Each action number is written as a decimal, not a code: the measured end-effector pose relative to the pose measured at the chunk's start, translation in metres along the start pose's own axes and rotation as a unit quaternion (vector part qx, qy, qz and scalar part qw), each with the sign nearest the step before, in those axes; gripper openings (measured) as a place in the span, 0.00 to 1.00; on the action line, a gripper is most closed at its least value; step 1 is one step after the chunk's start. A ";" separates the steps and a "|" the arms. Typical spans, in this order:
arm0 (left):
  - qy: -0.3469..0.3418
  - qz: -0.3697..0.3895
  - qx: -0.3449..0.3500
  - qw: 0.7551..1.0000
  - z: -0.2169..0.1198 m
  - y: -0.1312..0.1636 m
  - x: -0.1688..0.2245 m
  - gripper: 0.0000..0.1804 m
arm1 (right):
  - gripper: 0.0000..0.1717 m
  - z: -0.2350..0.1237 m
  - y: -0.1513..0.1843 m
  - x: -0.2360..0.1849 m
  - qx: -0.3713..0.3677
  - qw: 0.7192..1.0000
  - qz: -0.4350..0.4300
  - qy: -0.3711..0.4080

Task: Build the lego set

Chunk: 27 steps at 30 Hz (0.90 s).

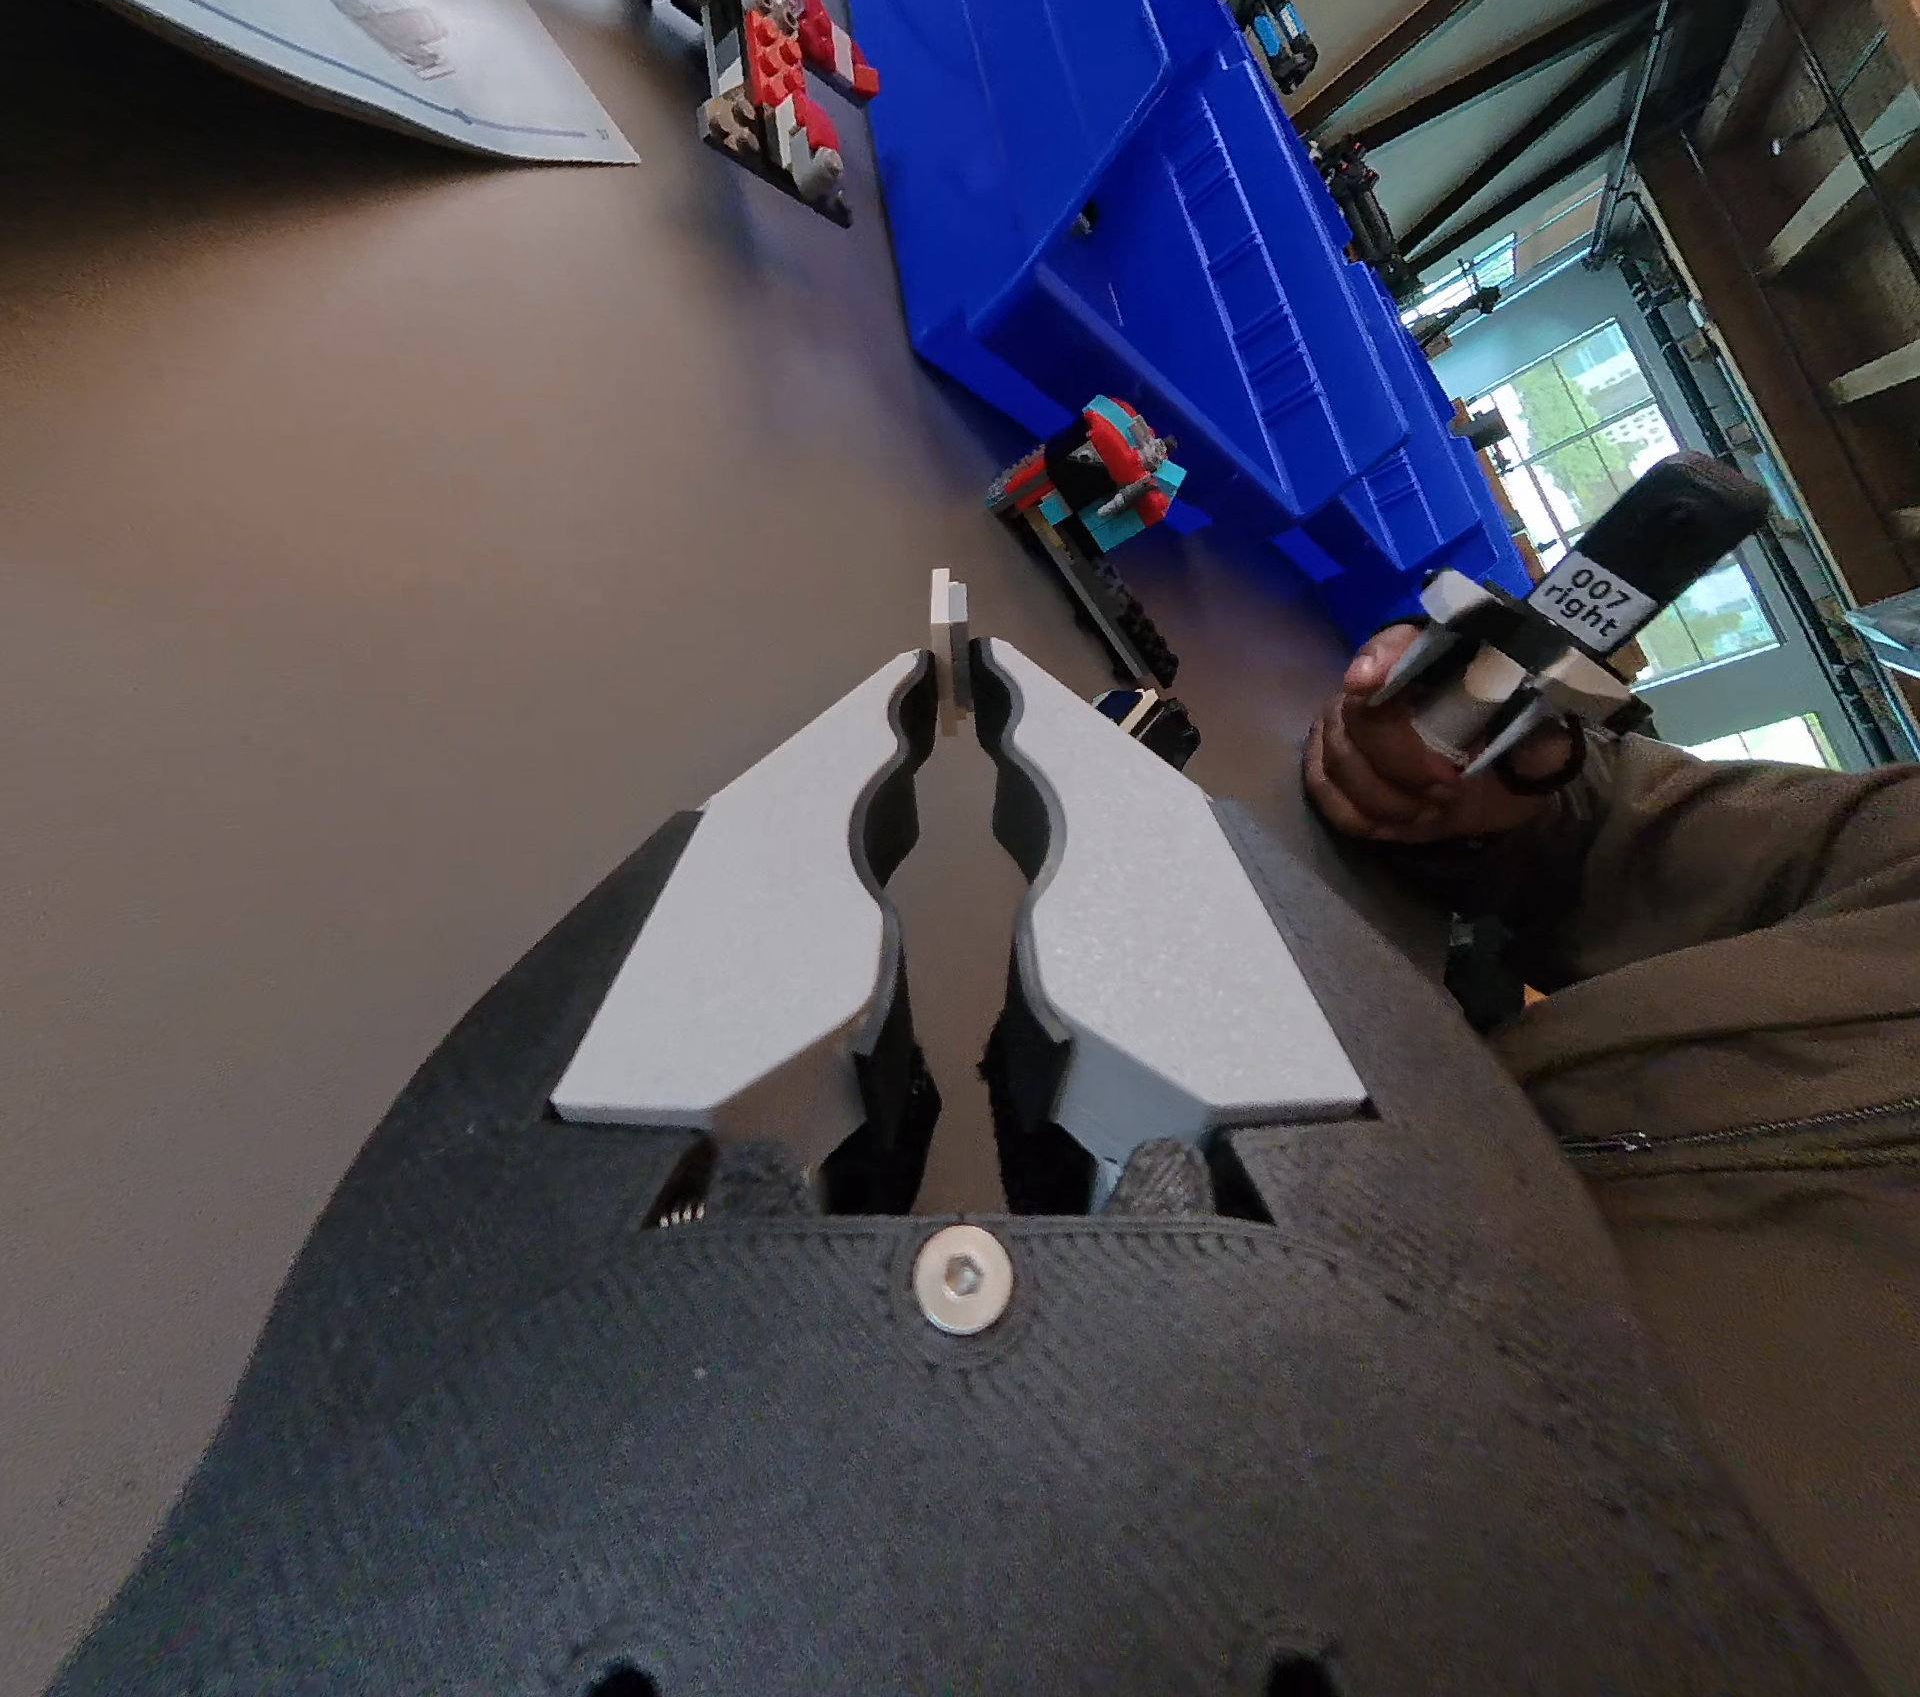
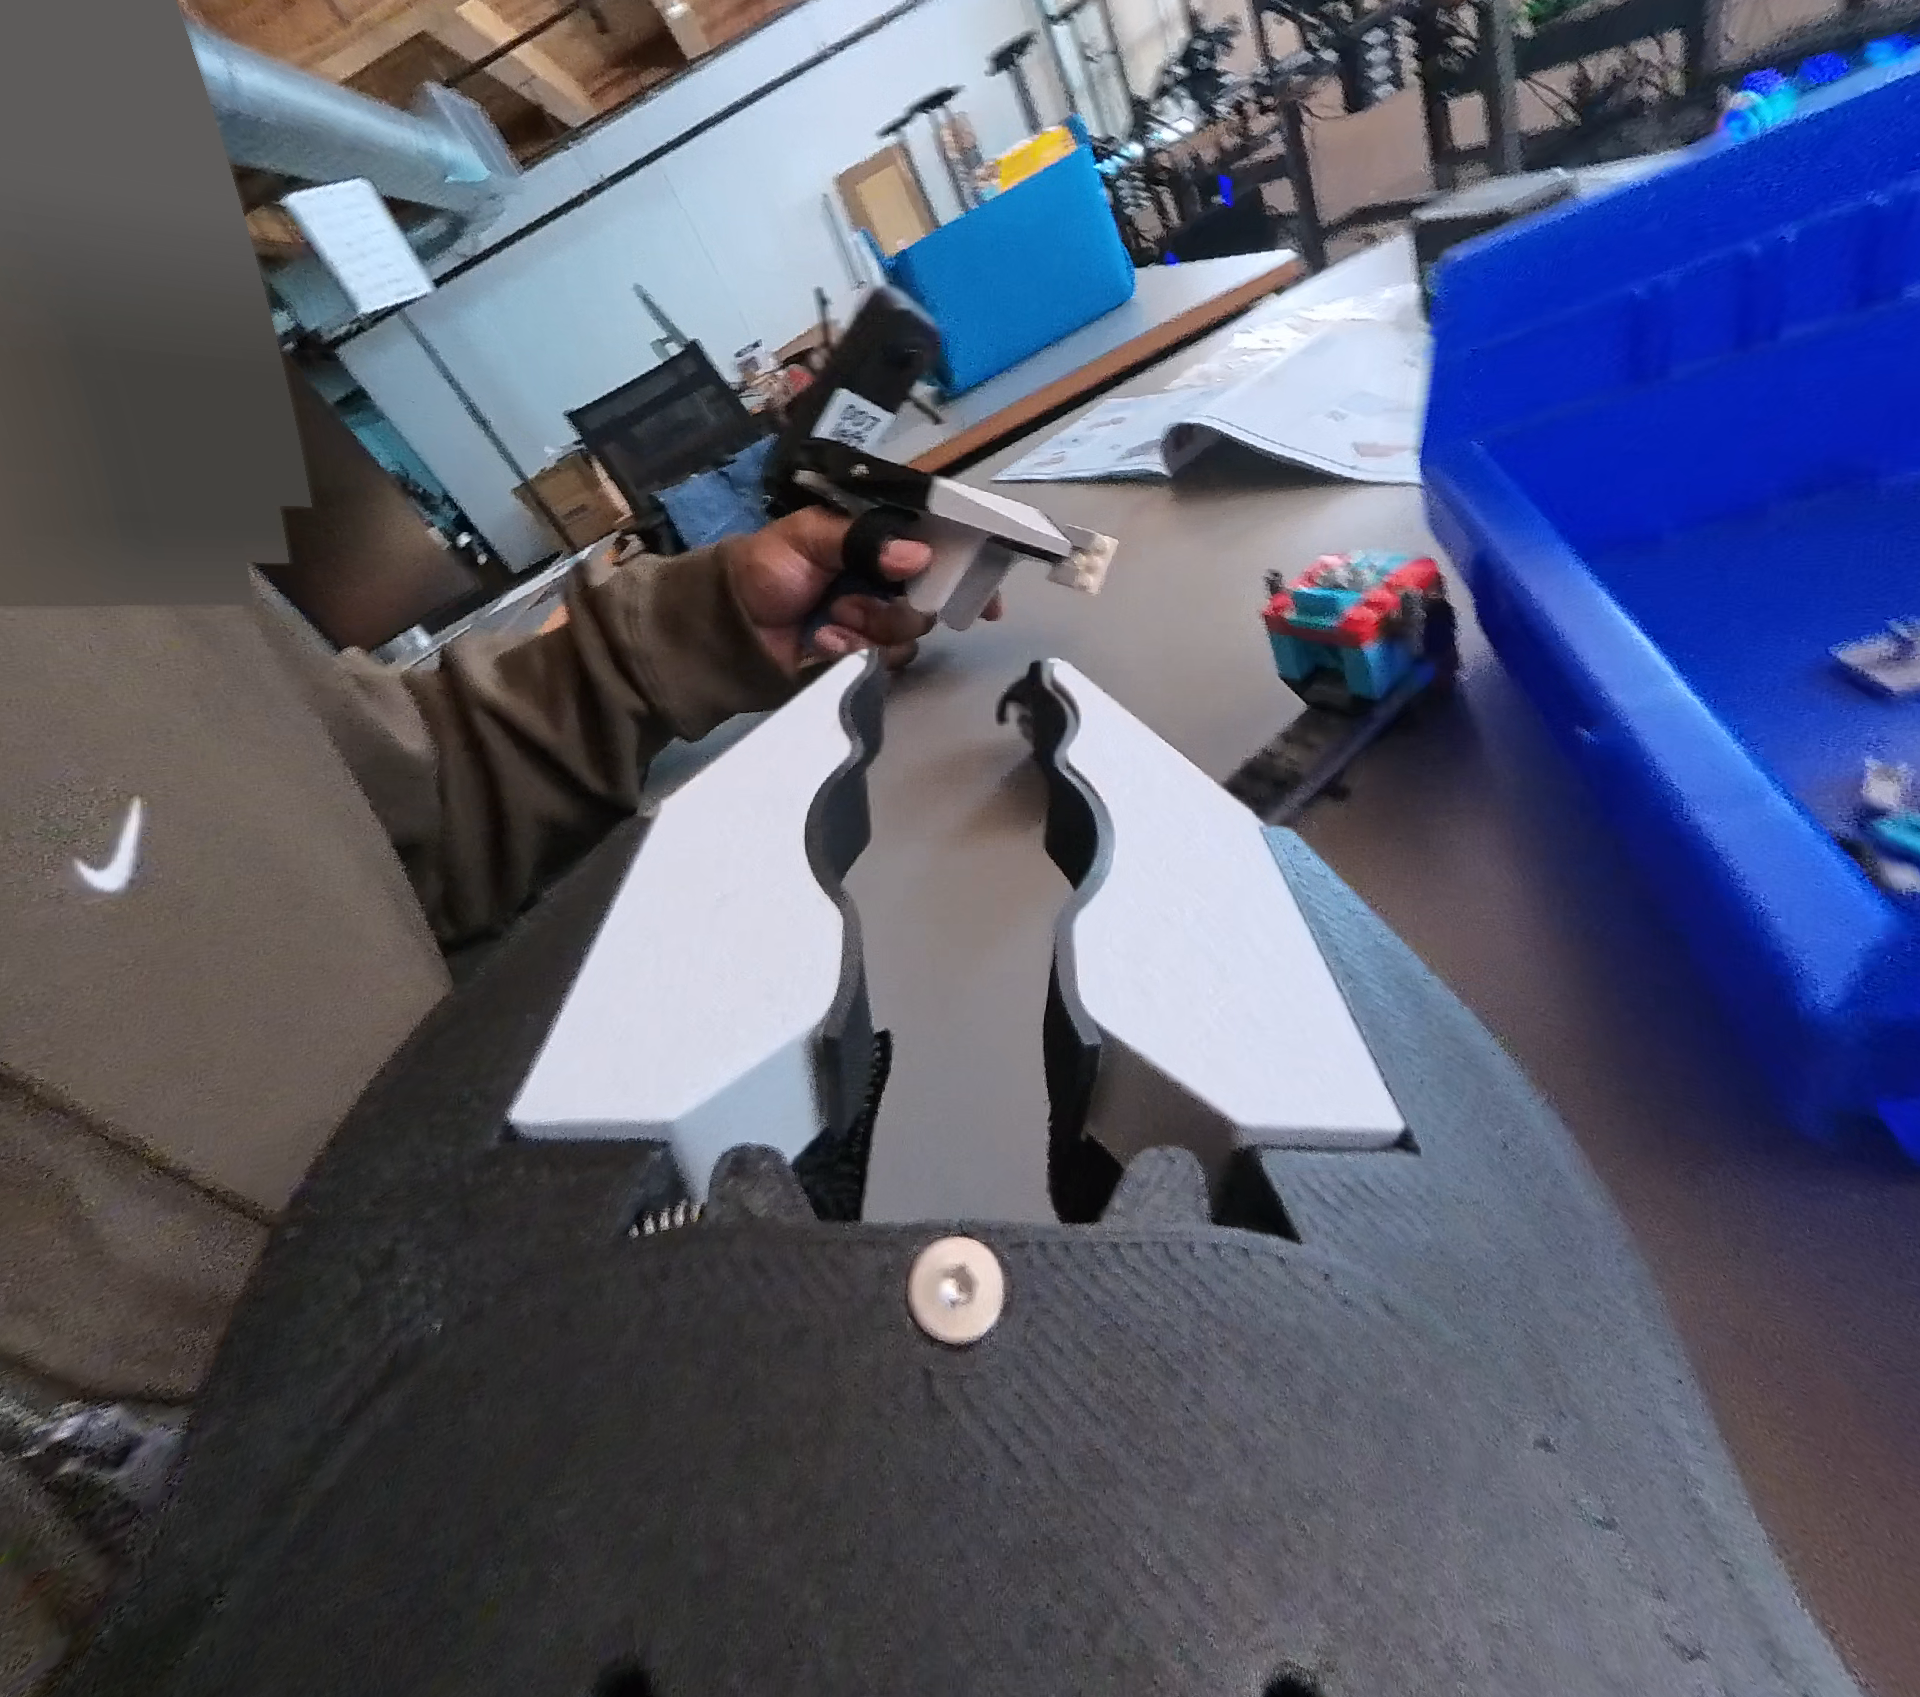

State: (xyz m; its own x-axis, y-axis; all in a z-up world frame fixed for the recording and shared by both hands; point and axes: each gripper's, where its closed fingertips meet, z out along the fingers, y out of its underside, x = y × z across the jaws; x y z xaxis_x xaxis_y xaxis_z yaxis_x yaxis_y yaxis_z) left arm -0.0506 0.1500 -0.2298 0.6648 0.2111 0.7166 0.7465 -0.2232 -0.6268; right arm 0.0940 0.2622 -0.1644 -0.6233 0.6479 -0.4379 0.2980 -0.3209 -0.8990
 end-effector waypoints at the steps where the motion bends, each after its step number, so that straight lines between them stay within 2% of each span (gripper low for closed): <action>1: 0.002 0.001 0.000 1.000 0.000 0.000 0.001 0.04 | 0.17 -0.003 0.000 0.008 0.000 1.000 0.014 0.017; 6: -0.003 0.003 0.003 1.000 0.000 0.000 0.000 0.04 | 0.17 -0.016 -0.007 0.028 0.022 0.997 0.020 0.077; 16: -0.019 -0.006 0.010 1.000 -0.001 0.000 -0.004 0.04 | 0.17 -0.025 -0.013 0.028 0.051 0.994 0.023 0.089; 27: -0.035 0.009 0.026 0.999 -0.003 -0.003 -0.005 0.04 | 0.17 -0.038 -0.011 0.045 0.033 0.991 0.035 0.125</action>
State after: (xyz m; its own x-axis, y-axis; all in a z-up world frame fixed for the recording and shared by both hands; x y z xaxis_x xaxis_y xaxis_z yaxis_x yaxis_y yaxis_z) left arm -0.0557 0.1463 -0.2305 0.6764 0.2736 0.6838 0.7342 -0.1777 -0.6552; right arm 0.0903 0.3210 -0.1749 -0.4024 0.7703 -0.4948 0.2819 -0.4099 -0.8675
